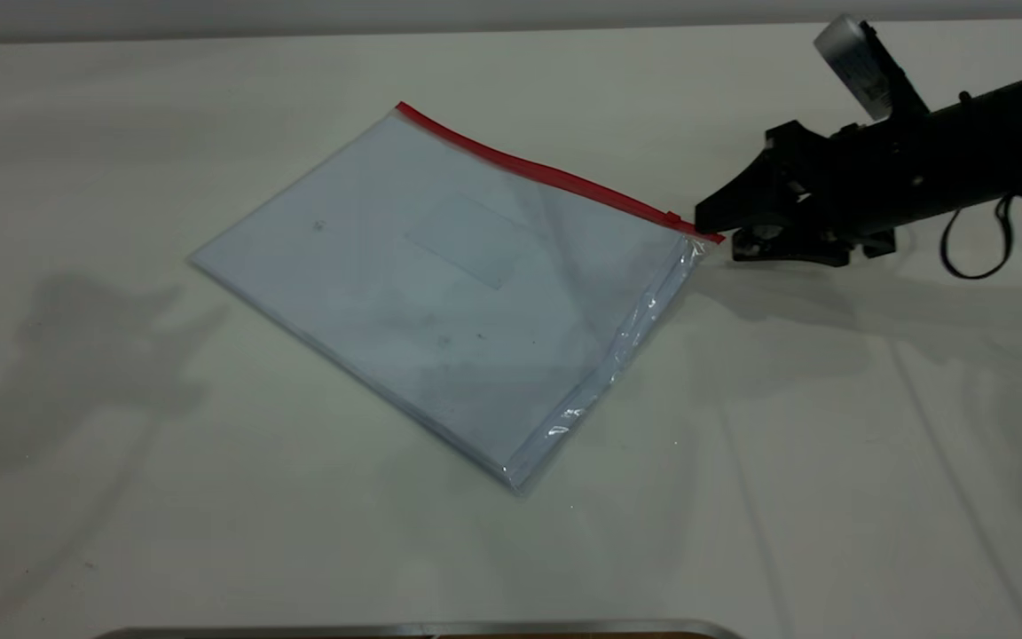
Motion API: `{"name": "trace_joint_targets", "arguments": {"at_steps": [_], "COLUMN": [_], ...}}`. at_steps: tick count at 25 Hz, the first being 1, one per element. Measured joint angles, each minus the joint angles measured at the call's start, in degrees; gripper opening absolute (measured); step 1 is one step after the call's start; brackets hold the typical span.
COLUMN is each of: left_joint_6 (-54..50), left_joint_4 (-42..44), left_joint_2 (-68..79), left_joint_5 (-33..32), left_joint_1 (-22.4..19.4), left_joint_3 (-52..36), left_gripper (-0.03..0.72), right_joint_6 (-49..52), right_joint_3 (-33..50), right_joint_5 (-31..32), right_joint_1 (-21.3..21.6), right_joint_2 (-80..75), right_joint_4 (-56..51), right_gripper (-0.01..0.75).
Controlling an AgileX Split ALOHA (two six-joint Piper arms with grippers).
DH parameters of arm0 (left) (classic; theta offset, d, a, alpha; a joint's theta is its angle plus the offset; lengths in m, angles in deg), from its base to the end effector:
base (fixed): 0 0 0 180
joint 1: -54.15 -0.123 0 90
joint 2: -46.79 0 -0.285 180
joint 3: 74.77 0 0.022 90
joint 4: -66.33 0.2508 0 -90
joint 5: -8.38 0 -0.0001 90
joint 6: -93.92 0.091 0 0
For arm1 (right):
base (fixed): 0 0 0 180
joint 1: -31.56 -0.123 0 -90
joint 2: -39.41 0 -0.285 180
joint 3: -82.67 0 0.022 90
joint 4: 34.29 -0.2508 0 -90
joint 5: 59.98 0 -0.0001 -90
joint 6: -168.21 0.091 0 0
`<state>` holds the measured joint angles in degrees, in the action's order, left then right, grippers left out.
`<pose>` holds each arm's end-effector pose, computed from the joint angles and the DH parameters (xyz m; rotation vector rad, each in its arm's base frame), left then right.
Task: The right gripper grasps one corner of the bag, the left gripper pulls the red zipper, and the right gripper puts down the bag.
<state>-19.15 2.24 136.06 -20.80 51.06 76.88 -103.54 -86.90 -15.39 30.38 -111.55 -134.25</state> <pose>0.2919 -0.0243 0.2572 0.2897 2.2221 -0.4331 0.3798 0.0708 -0.0271 -0.0140 2.5510 1.0860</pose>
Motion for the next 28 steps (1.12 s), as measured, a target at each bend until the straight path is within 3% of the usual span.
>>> {"name": "trace_joint_targets", "arguments": {"at_steps": [15, 18, 23, 28], "left_joint_6": [0.0, 0.0, -0.1, 0.0], "left_joint_4": [-0.1, -0.1, -0.1, -1.0], "left_joint_2": [0.0, 0.0, 0.0, 0.5], "left_joint_5": [0.0, 0.0, 0.0, 0.0], "left_joint_1": [0.0, 0.0, 0.0, 0.0], "left_joint_3": [0.0, 0.0, 0.0, 0.0], "left_gripper": [0.482, 0.482, 0.482, 0.482], "right_joint_6": [-1.6, -1.9, -1.9, -0.7], "right_joint_3": [-2.4, -2.8, -2.8, -3.1], "right_joint_5": [-1.8, -3.0, -2.1, 4.1], "right_joint_1": [-6.9, -7.5, -7.5, -8.3], "right_joint_2": [-2.8, -2.8, -2.8, -2.3], "right_joint_4": [-2.6, -2.5, -2.5, 4.3], "right_gripper": [0.507, 0.414, 0.051, 0.033]}}
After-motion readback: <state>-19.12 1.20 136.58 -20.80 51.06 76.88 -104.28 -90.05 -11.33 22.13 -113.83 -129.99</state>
